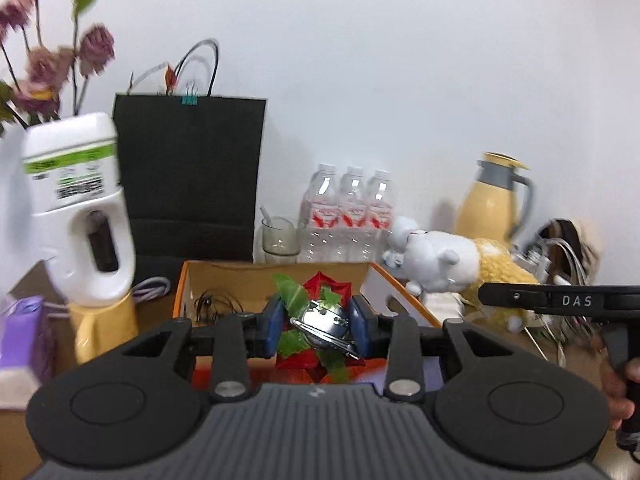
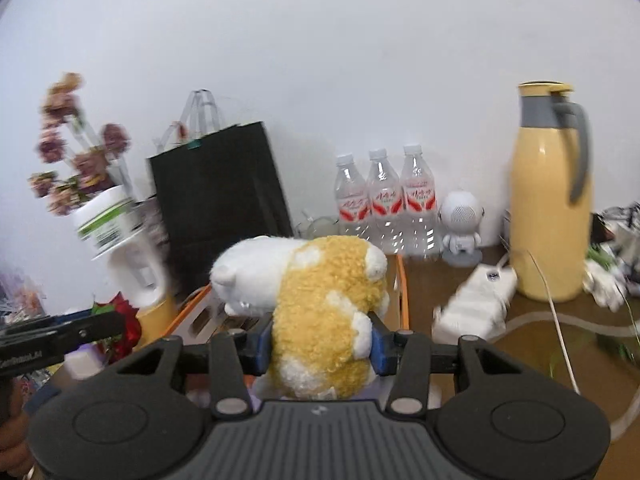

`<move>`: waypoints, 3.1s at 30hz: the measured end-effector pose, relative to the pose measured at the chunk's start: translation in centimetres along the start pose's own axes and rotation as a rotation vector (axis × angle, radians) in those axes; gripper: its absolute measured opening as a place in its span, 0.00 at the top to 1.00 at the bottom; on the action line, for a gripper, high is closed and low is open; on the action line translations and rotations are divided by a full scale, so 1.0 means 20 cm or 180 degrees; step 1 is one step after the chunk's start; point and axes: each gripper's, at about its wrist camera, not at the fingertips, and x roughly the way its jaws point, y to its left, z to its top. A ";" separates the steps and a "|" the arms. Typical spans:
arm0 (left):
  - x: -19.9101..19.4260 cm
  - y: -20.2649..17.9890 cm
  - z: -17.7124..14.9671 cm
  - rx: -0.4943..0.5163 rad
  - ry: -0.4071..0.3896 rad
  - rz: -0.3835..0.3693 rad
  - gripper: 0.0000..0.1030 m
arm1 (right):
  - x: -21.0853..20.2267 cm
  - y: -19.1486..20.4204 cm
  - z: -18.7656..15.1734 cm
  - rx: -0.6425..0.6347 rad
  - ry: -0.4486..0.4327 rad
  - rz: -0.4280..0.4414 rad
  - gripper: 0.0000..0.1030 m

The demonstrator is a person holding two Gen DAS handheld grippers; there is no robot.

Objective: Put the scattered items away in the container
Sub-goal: 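Lift the plush toy and bow and carry both toward the box, then lower the plush toy and bow into the box and open both tools, then lift both tools out of the box back over the desk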

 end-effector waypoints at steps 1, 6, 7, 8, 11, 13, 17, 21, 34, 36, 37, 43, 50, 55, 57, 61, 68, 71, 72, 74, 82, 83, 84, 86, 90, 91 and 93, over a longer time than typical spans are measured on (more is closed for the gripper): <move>0.10 0.02 0.04 -0.0022 0.0056 0.0046 0.65 | 0.10 -0.02 0.07 -0.0042 0.0051 -0.0045 0.57; 0.59 0.09 0.21 -0.0132 0.0401 0.0337 0.65 | 0.51 -0.07 0.27 -0.0194 0.0425 -0.0194 0.57; 0.69 0.11 0.23 -0.0185 0.0536 0.0359 0.65 | 0.60 -0.09 0.30 -0.0190 0.0510 -0.0216 0.57; 0.78 0.12 0.25 -0.0229 0.0647 0.0346 0.65 | 0.67 -0.10 0.31 -0.0202 0.0593 -0.0233 0.57; 1.03 0.20 0.26 -0.0475 0.0944 0.0364 0.65 | 0.92 -0.13 0.35 -0.0230 0.0934 -0.0238 0.57; 1.16 0.25 0.24 -0.0596 0.1086 0.0438 0.65 | 1.04 -0.12 0.34 -0.0301 0.1090 -0.0244 0.57; 1.36 0.31 0.17 -0.0744 0.1335 0.0562 0.65 | 1.25 -0.09 0.29 -0.0533 0.1241 -0.0434 0.57; 1.50 0.32 0.12 -0.0742 0.1518 0.0567 0.65 | 1.39 -0.10 0.23 -0.0624 0.1430 -0.0477 0.56; 1.47 0.29 0.15 -0.0551 0.1645 0.0467 0.41 | 1.50 -0.18 0.18 -0.0497 0.1777 -0.0347 0.49; 1.43 0.30 0.19 -0.0587 0.1631 0.0454 0.30 | 1.46 -0.17 0.21 -0.0496 0.1739 -0.0370 0.41; 1.41 0.30 0.22 -0.0572 0.1641 0.0432 0.28 | 1.45 -0.17 0.22 -0.0512 0.1733 -0.0370 0.36; 1.21 0.31 0.22 -0.0376 0.1688 0.0607 0.22 | 1.31 -0.21 0.23 -0.0149 0.1896 -0.0116 0.32; 0.99 0.32 0.15 -0.0490 0.1776 0.0611 0.19 | 1.20 -0.21 0.12 0.0030 0.2057 -0.0165 0.36; 0.91 0.30 0.10 -0.0438 0.1792 0.0612 0.19 | 1.13 -0.14 0.04 -0.0041 0.2180 -0.0248 0.46; 0.88 0.30 0.09 -0.0422 0.1795 0.0619 0.19 | 1.10 -0.12 0.02 -0.0023 0.2209 -0.0289 0.47; 0.86 0.31 0.06 -0.0419 0.1808 0.0624 0.19 | 1.06 -0.11 -0.02 0.0016 0.2227 -0.0357 0.50; 0.80 0.31 0.06 -0.0409 0.1842 0.0633 0.18 | 1.02 -0.06 0.00 0.0105 0.2226 -0.0394 0.50; 0.77 0.27 0.10 -0.0340 0.1850 0.0649 0.16 | 0.97 -0.02 0.05 0.0109 0.2148 -0.0363 0.49; 0.75 0.25 0.12 -0.0310 0.1831 0.0666 0.14 | 0.94 0.01 0.08 0.0082 0.2114 -0.0358 0.49; 0.69 0.21 0.18 -0.0259 0.1719 0.0727 0.09 | 0.87 0.05 0.14 0.0015 0.2013 -0.0329 0.47; 0.19 -0.01 0.23 0.0200 0.0569 0.0922 0.00 | 0.43 0.21 0.28 -0.0566 0.1237 -0.0186 0.27; 0.13 -0.03 0.21 0.0225 0.0454 0.0919 0.00 | 0.36 0.23 0.27 -0.0640 0.1101 -0.0166 0.26; 0.07 -0.06 0.19 0.0230 0.0346 0.0906 0.00 | 0.29 0.24 0.25 -0.0702 0.0965 -0.0132 0.24; -0.03 -0.10 0.13 0.0217 0.0165 0.0887 0.00 | 0.18 0.27 0.20 -0.0722 0.0756 -0.0065 0.23; -0.25 -0.16 -0.04 0.0321 -0.0187 0.0890 0.00 | -0.03 0.29 0.03 -0.0692 0.0374 0.0025 0.21; -0.30 -0.17 -0.09 0.0351 -0.0247 0.0887 0.00 | -0.08 0.30 -0.02 -0.0698 0.0302 0.0025 0.20; -0.37 -0.17 -0.20 0.0385 -0.0298 0.0883 0.00 | -0.18 0.31 -0.15 -0.0767 0.0157 0.0034 0.18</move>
